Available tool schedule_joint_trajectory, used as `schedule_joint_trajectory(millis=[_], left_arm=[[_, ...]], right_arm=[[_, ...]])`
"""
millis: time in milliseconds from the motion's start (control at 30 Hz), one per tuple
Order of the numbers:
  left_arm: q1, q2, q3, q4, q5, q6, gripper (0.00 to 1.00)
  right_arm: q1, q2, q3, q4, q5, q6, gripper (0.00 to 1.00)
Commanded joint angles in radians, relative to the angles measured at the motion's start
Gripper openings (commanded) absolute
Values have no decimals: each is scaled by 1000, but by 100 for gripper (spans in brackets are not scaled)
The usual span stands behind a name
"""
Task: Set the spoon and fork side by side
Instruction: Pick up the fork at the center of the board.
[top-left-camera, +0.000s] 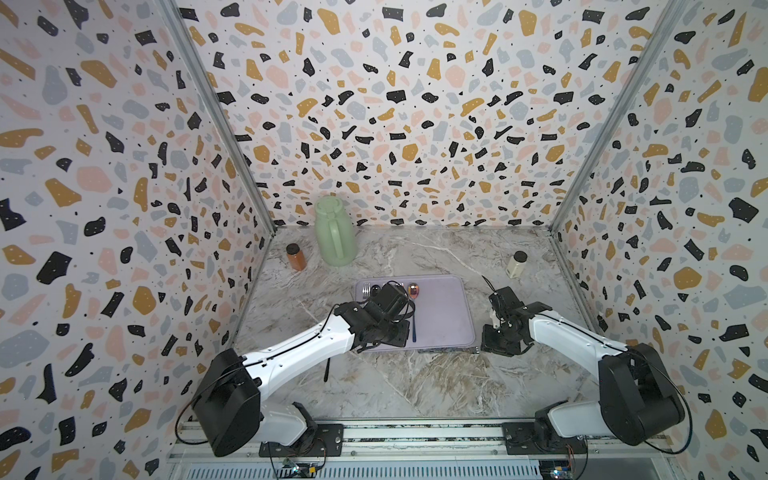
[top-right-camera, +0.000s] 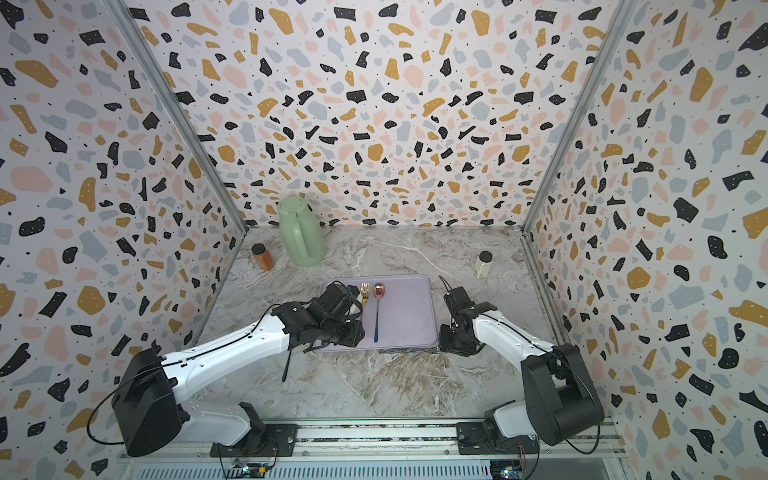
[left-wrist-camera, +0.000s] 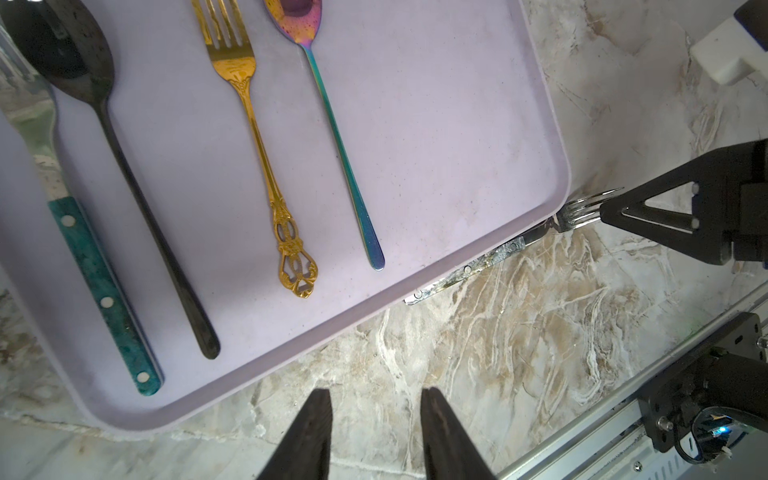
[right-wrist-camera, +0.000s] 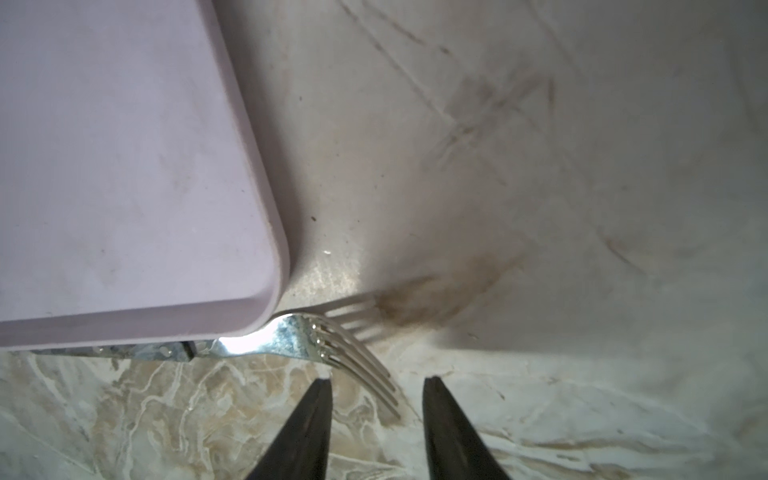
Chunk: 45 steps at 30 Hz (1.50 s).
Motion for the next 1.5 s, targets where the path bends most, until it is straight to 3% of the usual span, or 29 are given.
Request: schedule_joint_trajectory(millis=[0,133,467,733,933,1000,1233,1367,1467], left_arm=[[-4,8,18,23,13,11,39],[-5,14,25,24,21,17,39],[-7,31,35,15,18,23,39],[-6,27,58,1,40,39,40],[-6,13,101,0,135,115,53],[-6,9,105,36,215,171,58],[-6,30,136,48,451,334,70],[-7,46,102,105,549,344,71],[-10,63,67,150,551,336,71]], right_arm=[[-23,12,-14,26,-50,-37,38],[-42,33,-17,41,-76,-58,33],[-71,-13,3,-33,-57,-125,1],[-72,-165,82,-205,-59,-126,0],[-72,-287,183,-301,-122,-220,4],[-70,-321,193,-266,-215,-270,0],[-52,-353,187,-119,-381,-390,0],[-24,-323,207,-62,-422,-454,0],[-12,-308,219,-31,-459,-503,0]])
